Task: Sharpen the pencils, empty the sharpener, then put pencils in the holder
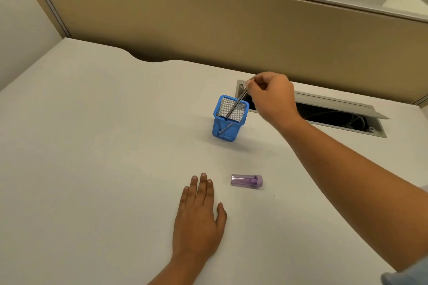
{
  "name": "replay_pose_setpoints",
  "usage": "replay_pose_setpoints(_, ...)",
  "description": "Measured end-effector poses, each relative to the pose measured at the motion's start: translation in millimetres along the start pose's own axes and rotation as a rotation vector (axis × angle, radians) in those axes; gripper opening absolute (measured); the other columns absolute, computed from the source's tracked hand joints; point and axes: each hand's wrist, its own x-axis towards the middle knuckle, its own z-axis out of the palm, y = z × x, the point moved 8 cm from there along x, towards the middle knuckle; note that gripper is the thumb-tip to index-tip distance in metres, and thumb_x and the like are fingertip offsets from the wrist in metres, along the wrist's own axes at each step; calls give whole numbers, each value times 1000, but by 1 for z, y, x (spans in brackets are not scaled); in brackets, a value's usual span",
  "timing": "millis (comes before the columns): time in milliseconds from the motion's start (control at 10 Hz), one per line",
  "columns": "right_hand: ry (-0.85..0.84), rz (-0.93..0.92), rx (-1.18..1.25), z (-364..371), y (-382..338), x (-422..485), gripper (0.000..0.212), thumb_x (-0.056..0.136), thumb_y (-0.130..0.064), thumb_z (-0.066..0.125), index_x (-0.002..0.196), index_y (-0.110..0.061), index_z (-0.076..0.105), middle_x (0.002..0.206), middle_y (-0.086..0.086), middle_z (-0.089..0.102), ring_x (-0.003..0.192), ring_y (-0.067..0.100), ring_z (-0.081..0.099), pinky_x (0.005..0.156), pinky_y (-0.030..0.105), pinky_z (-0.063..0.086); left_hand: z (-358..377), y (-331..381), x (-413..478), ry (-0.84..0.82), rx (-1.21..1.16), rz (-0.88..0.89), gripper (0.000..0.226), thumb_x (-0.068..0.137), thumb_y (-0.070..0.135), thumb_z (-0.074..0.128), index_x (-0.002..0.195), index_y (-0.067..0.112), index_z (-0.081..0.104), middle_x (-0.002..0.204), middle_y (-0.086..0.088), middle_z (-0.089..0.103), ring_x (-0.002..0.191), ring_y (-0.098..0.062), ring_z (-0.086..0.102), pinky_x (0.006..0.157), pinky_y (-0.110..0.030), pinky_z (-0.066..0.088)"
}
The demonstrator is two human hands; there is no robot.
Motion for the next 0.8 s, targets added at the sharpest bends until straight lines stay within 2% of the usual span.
replay_pose_setpoints(100, -7, -26, -72, 2, 1, 2, 19, 89, -27, 59, 87, -17, 75, 75, -4, 70, 73, 15, 66, 73, 34, 57, 1, -1, 0, -8, 5, 0, 64, 93, 43, 31, 148, 13, 33, 160, -1, 26, 149, -17, 16, 117, -35, 11)
replay_pose_setpoints(200, -76, -28, -156, 14, 9, -1, 21, 89, -26, 58, 91, -17, 77, 81, 0, 74, 77, 18, 68, 74, 37, 59, 2, 0, 0, -13, 9, 0, 63, 93, 43, 30, 149, 13, 32, 160, -2, 24, 149, -17, 15, 117, -35, 10)
replay_pose_setpoints(300, -198, -17, -260, 31, 16, -3, 19, 88, -25, 59, 91, -18, 77, 81, 2, 73, 75, 20, 67, 68, 38, 59, 2, 0, 0, -15, 10, 5, 64, 93, 43, 31, 149, 12, 33, 159, -2, 25, 149, -18, 16, 117, -35, 9)
replay_pose_setpoints(400, -261, -1, -322, 40, 18, -3, 19, 87, -27, 60, 91, -18, 76, 79, 0, 69, 71, 19, 65, 58, 32, 55, 0, 1, -1, -12, 18, 3, 64, 93, 43, 31, 148, 12, 33, 159, -2, 26, 148, -18, 17, 116, -33, 7)
replay_pose_setpoints(500, -315, 9, -376, 50, 22, -3, 20, 88, -26, 58, 94, -18, 76, 85, 3, 72, 72, 21, 65, 58, 33, 55, 1, 1, -1, -32, 24, 4, 64, 93, 43, 31, 148, 12, 34, 159, -3, 27, 148, -20, 19, 115, -35, 11)
replay_pose_setpoints(600, -312, 12, -311, 56, 21, 0, 22, 89, -23, 59, 100, -17, 76, 96, 5, 75, 81, 21, 68, 70, 38, 61, 1, 1, 0, -24, 16, -6, 63, 92, 42, 34, 147, 11, 37, 158, -4, 30, 147, -21, 22, 114, -36, 13)
replay_pose_setpoints(700, -294, 35, -223, 57, 23, -2, 26, 90, -15, 56, 110, -17, 73, 108, 8, 74, 90, 22, 69, 72, 39, 62, 2, -1, 0, 8, 39, 6, 62, 92, 41, 35, 146, 10, 38, 157, -5, 32, 146, -22, 24, 114, -37, 14)
replay_pose_setpoints(800, -215, 64, -164, 52, 29, -3, 28, 91, -16, 54, 115, -20, 67, 112, 8, 72, 100, 22, 67, 66, 34, 61, 0, 1, 0, 10, 6, -8, 62, 93, 40, 34, 145, 9, 38, 157, -6, 32, 146, -23, 25, 114, -38, 14)
